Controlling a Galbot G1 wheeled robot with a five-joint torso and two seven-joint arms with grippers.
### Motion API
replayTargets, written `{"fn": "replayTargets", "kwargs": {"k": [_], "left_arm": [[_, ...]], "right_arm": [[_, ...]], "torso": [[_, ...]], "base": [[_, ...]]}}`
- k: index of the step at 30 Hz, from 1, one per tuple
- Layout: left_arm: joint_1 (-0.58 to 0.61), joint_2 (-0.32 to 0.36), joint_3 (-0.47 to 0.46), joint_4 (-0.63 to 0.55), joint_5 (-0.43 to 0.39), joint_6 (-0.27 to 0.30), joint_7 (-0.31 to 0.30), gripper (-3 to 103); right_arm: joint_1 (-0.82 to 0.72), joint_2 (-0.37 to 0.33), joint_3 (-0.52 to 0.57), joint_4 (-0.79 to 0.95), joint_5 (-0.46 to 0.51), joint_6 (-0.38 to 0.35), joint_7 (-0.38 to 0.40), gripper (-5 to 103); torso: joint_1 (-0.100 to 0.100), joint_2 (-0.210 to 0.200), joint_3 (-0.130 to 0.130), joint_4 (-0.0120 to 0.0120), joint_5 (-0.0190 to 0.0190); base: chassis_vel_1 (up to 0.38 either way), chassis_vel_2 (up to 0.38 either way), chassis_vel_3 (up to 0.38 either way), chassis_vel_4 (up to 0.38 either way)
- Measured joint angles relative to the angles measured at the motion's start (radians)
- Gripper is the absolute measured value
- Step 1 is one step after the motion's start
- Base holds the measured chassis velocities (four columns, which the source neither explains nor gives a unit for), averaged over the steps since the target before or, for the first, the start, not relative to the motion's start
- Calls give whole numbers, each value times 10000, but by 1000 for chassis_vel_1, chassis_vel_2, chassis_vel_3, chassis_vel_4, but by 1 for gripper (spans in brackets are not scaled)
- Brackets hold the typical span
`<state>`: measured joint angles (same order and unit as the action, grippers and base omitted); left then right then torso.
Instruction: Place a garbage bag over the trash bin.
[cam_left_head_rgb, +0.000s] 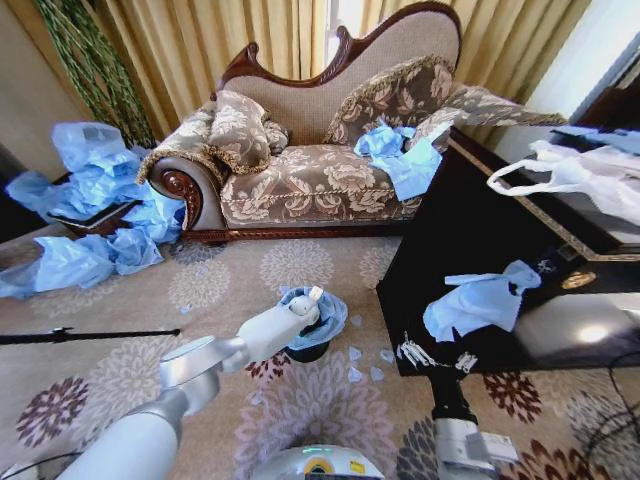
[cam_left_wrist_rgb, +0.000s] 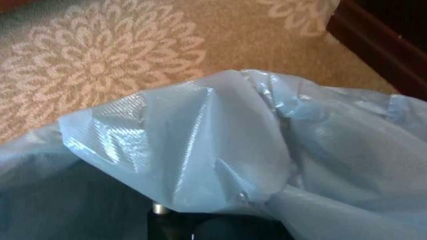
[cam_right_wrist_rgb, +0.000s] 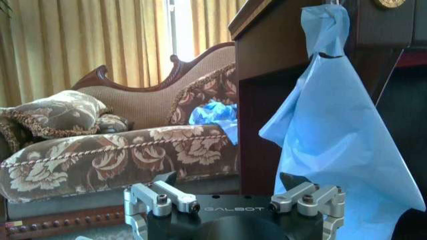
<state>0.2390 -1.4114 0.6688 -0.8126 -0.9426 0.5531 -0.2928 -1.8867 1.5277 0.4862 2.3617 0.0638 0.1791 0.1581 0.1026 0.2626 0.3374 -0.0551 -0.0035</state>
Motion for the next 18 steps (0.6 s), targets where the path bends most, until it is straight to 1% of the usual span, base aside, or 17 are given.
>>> {"fn": "replayTargets", "kwargs": {"k": [1, 2, 3, 4, 5, 6, 7, 8, 9, 10, 12, 14, 17, 18], "left_arm": [[24, 11, 1, -12, 0, 18, -24, 0], [119, 195, 113, -216, -55, 243, -139, 0], [163, 349, 186, -399, -175, 418, -215, 0], [163, 349, 186, -399, -175, 418, -215, 0], [227, 726, 351, -850, -547, 825, -411, 0], [243, 952, 501, -1150, -773, 1018, -543, 0], [248, 1118, 644, -1379, -911, 1141, -615, 0], [248, 1118, 644, -1379, -911, 1141, -615, 0], [252, 1390, 899, -1704, -1088, 1324, -697, 0], [258, 1493, 971, -1784, -1144, 1380, -739, 0], [266, 1527, 975, -1787, -1144, 1383, -756, 0], [290, 1456, 782, -1445, -749, 1235, -752, 0], [198, 1179, 559, -888, -273, 977, -607, 0], [89, 883, 409, -498, -17, 780, -526, 0]], "right_arm": [[0, 0, 0, 0, 0, 0, 0, 100], [0, 0, 0, 0, 0, 0, 0, 100], [0, 0, 1, 0, 0, 0, 0, 100], [0, 0, 1, 0, 0, 0, 0, 100], [0, 0, 1, 0, 0, 0, 1, 100], [0, 0, 0, 0, 0, 0, 0, 100], [0, 0, 0, 0, 0, 0, 0, 100], [0, 0, 0, 0, 0, 0, 0, 100], [0, 0, 0, 1, 0, 0, 0, 100], [0, 0, 0, 0, 0, 0, 0, 100], [0, 0, 0, 0, 0, 0, 0, 100], [0, 0, 0, 0, 0, 0, 0, 100], [0, 0, 0, 0, 0, 0, 0, 100], [0, 0, 0, 0, 0, 0, 0, 100]], "torso": [[0, 0, 0, -2, -2], [0, 0, 0, -7, -2], [0, 0, 0, -5, 0], [0, 0, 0, -5, 0], [0, 0, 1, 1, -1], [0, 0, 0, 4, 0], [0, 1, 0, 5, 0], [0, 1, 0, 5, 0], [0, 0, 0, 0, -2], [0, 0, 0, 0, 1], [0, 1, 0, 0, 2], [0, 1, 0, -1, -3], [0, 0, 1, 1, 0], [0, 1, 0, -1, 1]], "base": [[0, 0, 0, 0], [0, 0, 0, 0], [0, 0, 0, 0], [0, 0, 0, 0], [0, 0, 0, 0], [0, 0, 0, 0], [0, 0, 0, 0], [0, 0, 0, 0], [0, 0, 0, 0], [0, 0, 0, 0], [0, 0, 0, 0], [0, 0, 0, 0], [0, 0, 0, 0], [0, 0, 0, 0]]}}
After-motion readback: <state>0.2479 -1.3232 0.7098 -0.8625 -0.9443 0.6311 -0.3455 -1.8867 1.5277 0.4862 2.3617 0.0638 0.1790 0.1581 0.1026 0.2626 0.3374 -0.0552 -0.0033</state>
